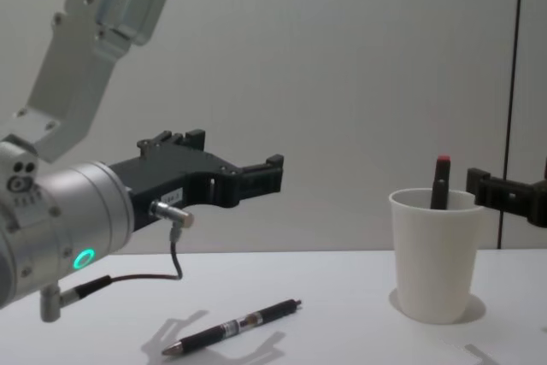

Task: Place the pen into the pen holder.

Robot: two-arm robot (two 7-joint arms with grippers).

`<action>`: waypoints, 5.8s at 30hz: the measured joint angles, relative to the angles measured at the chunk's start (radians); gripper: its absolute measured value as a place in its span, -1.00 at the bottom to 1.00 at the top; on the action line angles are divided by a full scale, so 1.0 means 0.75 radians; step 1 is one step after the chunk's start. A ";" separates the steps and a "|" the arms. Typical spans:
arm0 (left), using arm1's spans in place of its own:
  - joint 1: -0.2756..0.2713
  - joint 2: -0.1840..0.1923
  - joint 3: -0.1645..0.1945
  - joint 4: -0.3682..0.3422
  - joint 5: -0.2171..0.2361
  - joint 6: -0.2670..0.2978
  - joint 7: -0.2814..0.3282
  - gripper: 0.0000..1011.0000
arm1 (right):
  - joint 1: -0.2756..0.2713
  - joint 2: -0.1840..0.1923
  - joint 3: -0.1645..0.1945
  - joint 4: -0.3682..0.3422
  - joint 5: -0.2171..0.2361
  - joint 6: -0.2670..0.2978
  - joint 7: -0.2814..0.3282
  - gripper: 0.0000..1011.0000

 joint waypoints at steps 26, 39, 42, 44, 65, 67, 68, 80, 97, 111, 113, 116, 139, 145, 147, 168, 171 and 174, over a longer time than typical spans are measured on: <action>0.045 0.162 -0.101 -0.034 -0.185 0.065 -0.280 0.98 | 0.000 0.000 0.000 0.000 -0.001 0.000 0.000 0.98; -0.035 0.175 -0.114 0.028 -0.148 0.197 -0.539 0.98 | 0.000 0.000 0.000 0.000 -0.001 0.000 0.000 0.98; -0.060 0.173 -0.114 0.047 -0.126 0.236 -0.604 0.98 | 0.000 0.000 0.000 0.000 -0.001 0.000 0.000 0.98; -0.072 0.172 -0.114 0.057 -0.117 0.255 -0.629 0.98 | 0.000 0.000 0.000 0.000 -0.001 0.000 0.000 0.98; -0.212 0.119 -0.095 0.185 -0.020 0.532 -0.799 0.98 | 0.000 0.000 0.000 0.000 -0.001 0.000 0.000 0.98; -0.219 0.114 -0.092 0.195 -0.015 0.548 -0.798 0.98 | 0.000 0.000 0.000 0.000 0.000 0.000 0.000 0.98; -0.230 0.107 -0.089 0.207 -0.008 0.569 -0.794 0.98 | 0.000 0.000 0.000 0.000 0.000 0.000 0.000 0.98; -0.261 0.081 -0.072 0.255 0.025 0.633 -0.772 0.98 | 0.000 0.000 0.000 0.000 -0.001 0.000 0.000 0.98; -0.279 0.064 -0.048 0.302 0.070 0.679 -0.755 0.98 | 0.000 0.000 0.000 0.000 0.000 0.000 0.000 0.98; -0.297 0.049 -0.036 0.345 0.086 0.708 -0.750 0.98 | 0.000 0.000 0.000 0.000 0.000 0.000 0.000 0.98; -0.299 0.047 -0.034 0.349 0.087 0.711 -0.749 0.98 | 0.000 0.000 0.000 0.000 0.000 0.000 0.000 0.98; -0.304 0.043 -0.032 0.361 0.088 0.717 -0.745 0.98 | 0.000 0.000 0.000 0.000 0.000 0.000 0.000 0.98; -0.313 0.030 -0.026 0.392 0.071 0.727 -0.715 0.87 | 0.000 0.000 0.000 0.000 0.000 0.000 0.000 0.98; -0.314 0.029 -0.026 0.395 0.069 0.729 -0.713 0.80 | 0.000 0.000 0.000 0.000 0.000 0.000 0.000 0.98; -0.314 0.029 -0.026 0.396 0.069 0.729 -0.712 0.79 | 0.000 0.000 0.000 0.000 0.000 0.000 0.000 0.98; -0.310 0.044 -0.025 0.386 0.067 0.706 -0.771 0.21 | 0.000 0.000 0.000 0.000 0.000 0.000 0.000 0.98; -0.309 0.047 -0.025 0.382 0.066 0.704 -0.783 0.07 | 0.000 0.000 0.000 0.000 0.000 0.000 0.000 0.98; -0.309 0.049 -0.026 0.379 0.065 0.701 -0.790 -0.18 | 0.000 0.000 0.000 0.000 -0.001 0.000 0.000 0.98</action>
